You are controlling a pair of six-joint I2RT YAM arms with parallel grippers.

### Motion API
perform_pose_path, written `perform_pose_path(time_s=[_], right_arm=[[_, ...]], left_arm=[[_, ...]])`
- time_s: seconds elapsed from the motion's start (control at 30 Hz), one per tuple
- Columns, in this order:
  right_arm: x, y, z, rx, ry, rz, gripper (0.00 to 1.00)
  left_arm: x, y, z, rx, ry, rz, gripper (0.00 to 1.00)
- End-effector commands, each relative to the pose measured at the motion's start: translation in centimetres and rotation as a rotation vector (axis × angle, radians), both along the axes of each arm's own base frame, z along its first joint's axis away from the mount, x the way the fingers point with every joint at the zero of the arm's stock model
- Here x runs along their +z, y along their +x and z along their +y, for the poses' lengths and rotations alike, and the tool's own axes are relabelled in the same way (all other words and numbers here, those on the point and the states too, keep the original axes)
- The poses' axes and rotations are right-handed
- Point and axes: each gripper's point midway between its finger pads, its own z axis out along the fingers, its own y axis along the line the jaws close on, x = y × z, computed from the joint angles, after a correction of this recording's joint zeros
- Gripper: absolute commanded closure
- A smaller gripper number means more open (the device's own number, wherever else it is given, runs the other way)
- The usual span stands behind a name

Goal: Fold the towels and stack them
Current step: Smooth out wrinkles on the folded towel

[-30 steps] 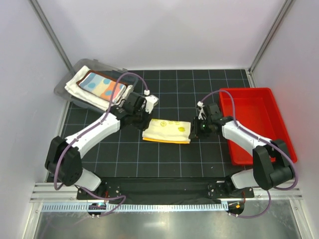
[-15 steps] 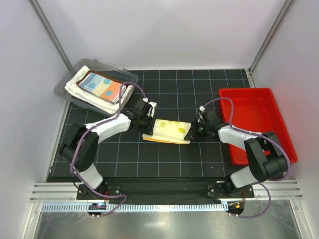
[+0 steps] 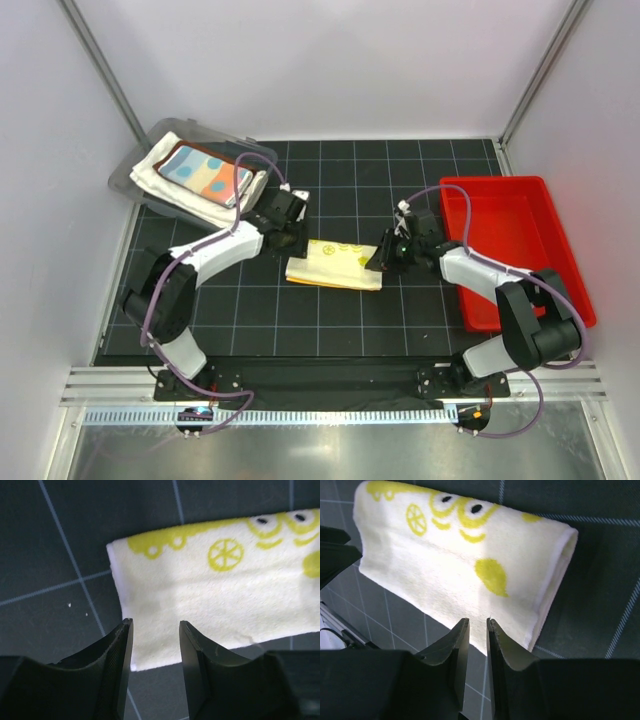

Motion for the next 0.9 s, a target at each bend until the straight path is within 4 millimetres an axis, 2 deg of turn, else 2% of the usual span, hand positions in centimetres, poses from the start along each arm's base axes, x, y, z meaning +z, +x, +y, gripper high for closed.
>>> perform_pose_path(time_s=[0.0, 0.03, 0.07, 0.17, 0.27, 0.37, 0.5, 0.53, 0.6, 0.67, 0.7, 0.73, 0.77, 0.83, 0.87], right_arm=[[2.1, 1.9, 1.6, 0.027, 0.072, -0.08, 0.73], [1.1, 2.1, 1.6, 0.034, 0.067, -0.086, 0.72], [0.4, 2.1, 1.4, 0.038, 0.056, -0.084, 0.72], [-1.8, 1.7, 0.7, 0.068, 0.016, -0.079, 0.73], [-3.1, 1.4, -0.2, 0.083, -0.038, -0.062, 0.75], [-2.8, 1.5, -0.7, 0.088, -0.075, -0.076, 0.76], [-0.9, 1.5, -0.5, 0.101, -0.058, -0.092, 0.76], [-0.2, 1.7, -0.3, 0.102, -0.051, -0.099, 0.76], [0.7, 1.8, 0.1, 0.106, -0.024, -0.098, 0.77], [1.9, 1.5, 1.1, 0.128, 0.036, -0.103, 0.78], [2.2, 1.3, 1.5, 0.125, 0.071, -0.089, 0.78], [2.4, 1.0, 2.0, 0.139, 0.106, -0.09, 0.78], [2.5, 0.7, 2.3, 0.146, 0.131, -0.079, 0.78], [2.7, -0.4, 2.9, 0.169, 0.192, -0.069, 0.78], [2.6, -0.8, 3.0, 0.177, 0.209, -0.064, 0.78]], left_arm=[[0.9, 2.5, -2.2, 0.012, -0.068, -0.045, 0.54], [0.7, 3.3, -2.0, 0.027, -0.062, -0.048, 0.54], [-1.1, 3.5, -1.8, 0.037, -0.036, -0.01, 0.54], [-3.3, 4.6, -1.1, 0.063, -0.015, 0.035, 0.54], [-3.9, 5.2, 0.1, 0.091, 0.019, 0.029, 0.54], [-2.7, 5.9, 0.8, 0.107, 0.03, -0.01, 0.54], [0.7, 6.2, 0.4, 0.081, -0.003, -0.062, 0.53], [2.2, 6.2, 0.1, 0.074, -0.034, -0.08, 0.53], [3.8, 5.3, -0.6, 0.045, -0.084, -0.073, 0.53], [5.4, 3.2, -2.3, -0.026, -0.192, -0.04, 0.54], [5.4, 2.3, -2.6, -0.045, -0.211, -0.025, 0.54], [4.8, 0.5, -3.3, -0.084, -0.234, 0.013, 0.54], [5.2, -0.3, -3.5, -0.093, -0.256, 0.011, 0.54], [4.7, -2.1, -4.5, -0.12, -0.313, 0.053, 0.54], [3.4, -3.2, -4.4, -0.117, -0.328, 0.085, 0.54]])
